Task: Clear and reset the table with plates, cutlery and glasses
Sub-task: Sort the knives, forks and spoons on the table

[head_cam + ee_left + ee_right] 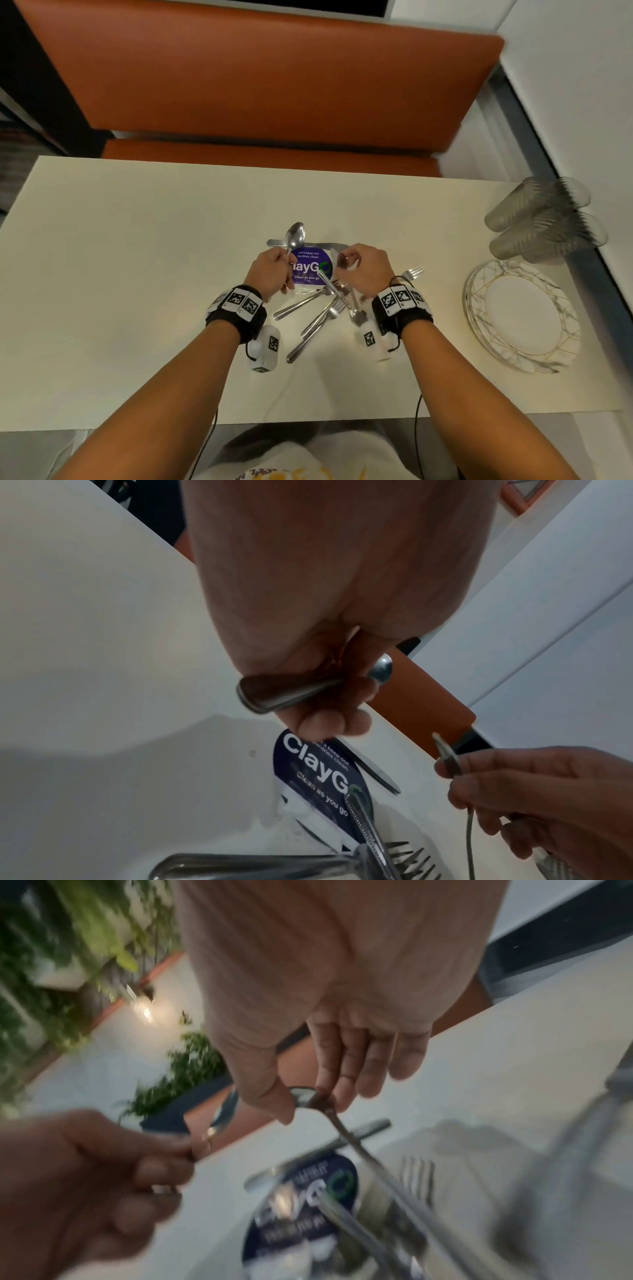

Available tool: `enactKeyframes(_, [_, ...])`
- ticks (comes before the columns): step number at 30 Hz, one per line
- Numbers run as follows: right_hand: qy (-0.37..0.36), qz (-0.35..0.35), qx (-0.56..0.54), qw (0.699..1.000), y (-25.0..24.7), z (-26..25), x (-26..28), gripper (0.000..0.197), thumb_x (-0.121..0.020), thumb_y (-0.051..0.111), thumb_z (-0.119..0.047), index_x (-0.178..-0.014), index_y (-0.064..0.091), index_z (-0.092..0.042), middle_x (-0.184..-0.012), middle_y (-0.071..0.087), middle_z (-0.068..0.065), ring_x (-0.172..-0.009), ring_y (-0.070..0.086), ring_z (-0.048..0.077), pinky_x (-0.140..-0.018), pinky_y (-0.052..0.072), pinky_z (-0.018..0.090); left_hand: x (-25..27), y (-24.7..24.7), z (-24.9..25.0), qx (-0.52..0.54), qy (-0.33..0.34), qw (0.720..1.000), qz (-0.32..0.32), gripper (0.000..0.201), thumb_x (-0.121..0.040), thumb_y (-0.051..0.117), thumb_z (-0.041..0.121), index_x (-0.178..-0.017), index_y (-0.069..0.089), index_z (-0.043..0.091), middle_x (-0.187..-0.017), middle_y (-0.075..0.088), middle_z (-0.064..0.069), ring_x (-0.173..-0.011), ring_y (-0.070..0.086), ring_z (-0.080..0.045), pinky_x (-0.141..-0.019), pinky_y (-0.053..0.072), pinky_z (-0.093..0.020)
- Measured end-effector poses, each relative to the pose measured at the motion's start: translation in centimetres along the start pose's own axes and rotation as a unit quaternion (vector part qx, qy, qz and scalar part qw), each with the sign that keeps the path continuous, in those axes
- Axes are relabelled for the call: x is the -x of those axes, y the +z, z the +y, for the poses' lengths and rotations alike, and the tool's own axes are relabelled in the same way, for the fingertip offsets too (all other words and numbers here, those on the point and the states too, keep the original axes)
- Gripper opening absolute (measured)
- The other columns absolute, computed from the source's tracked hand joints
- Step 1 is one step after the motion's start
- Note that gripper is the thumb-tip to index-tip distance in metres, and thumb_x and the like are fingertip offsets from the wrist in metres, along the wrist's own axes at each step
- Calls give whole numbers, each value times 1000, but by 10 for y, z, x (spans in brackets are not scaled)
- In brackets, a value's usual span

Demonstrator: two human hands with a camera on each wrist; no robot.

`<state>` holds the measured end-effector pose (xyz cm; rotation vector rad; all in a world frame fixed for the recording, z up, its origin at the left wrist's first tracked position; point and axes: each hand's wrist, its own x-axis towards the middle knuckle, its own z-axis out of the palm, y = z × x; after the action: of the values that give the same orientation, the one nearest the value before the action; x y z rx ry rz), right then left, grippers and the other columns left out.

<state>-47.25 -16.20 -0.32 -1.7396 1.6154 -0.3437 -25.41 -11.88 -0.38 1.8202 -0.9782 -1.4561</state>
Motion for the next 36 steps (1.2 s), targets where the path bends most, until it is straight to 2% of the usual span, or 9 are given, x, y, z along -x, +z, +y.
enactKeyframes(4, [-17,22,-112,993,-16,-15,4,24,-82,79,-24,-104,74,-16,-89,73,-6,-77,66,0,-66,50,9,2,7,9,38,24,999,-13,24,-109,40,9,-99,60,4,-82,74,-19,-81,77,-36,-71,65,-41])
enactKeyframes(7, [-5,26,-189,982,-21,-31,0,20,-88,71,-22,-106,76,-13,-79,75,0,-67,70,10,-66,57,25,5,16,15,54,28,997,-48,24,-109,39,8,-104,62,0,-86,76,-21,-84,77,-37,-80,65,-47])
enactKeyframes(10, [0,45,-254,966,-16,-43,0,13,-89,65,-17,-87,77,-11,-71,74,11,-67,71,32,-73,62,47,13,22,20,80,20,993,-89,25,-107,39,5,-108,62,-3,-79,75,-15,-77,75,-37,-76,65,-45])
enactKeyframes(14, [31,79,-302,950,-3,-53,3,10,-86,68,-6,-89,76,-10,-71,74,13,-65,74,33,-73,62,54,24,26,26,130,4,984,-119,25,-106,44,5,-116,67,0,-98,74,-29,-88,75,-48,-68,65,-43])
enactKeyframes(20, [42,130,-234,962,9,-63,7,35,-78,81,-9,-106,63,-17,-83,69,6,-60,73,22,-61,63,40,26,17,20,154,-11,982,-107,25,-106,48,12,-114,70,4,-94,76,-23,-67,70,-35,-50,49,-29])
enactKeyframes(25, [7,124,-112,986,15,-62,-2,30,-77,83,-24,-105,73,-17,-82,68,-4,-74,69,20,-68,60,33,21,11,13,159,-3,983,-92,29,-106,43,10,-115,70,8,-85,71,-19,-44,49,-21,-44,25,-27])
enactKeyframes(29, [-25,101,-97,990,9,-61,-8,16,-93,66,-20,-101,76,-11,-80,75,6,-61,71,18,-66,62,34,17,9,13,167,-15,982,-83,30,-105,45,9,-115,72,10,-76,66,-14,-44,42,-20,-42,23,-24])
enactKeyframes(32, [-28,104,-102,989,4,-58,-14,13,-92,69,-19,-93,77,-9,-66,70,-1,-52,67,11,-65,61,32,14,10,12,175,-24,979,-103,31,-103,44,10,-115,72,5,-74,63,-14,-48,45,-22,-47,29,-27])
enactKeyframes(36, [-26,110,-108,988,0,-50,-18,15,-91,70,-22,-93,77,-10,-65,69,-2,-48,63,7,-62,58,26,15,18,9,133,-24,984,-114,33,-108,38,15,-109,69,3,-66,55,-5,-48,47,-19,-44,34,-26])
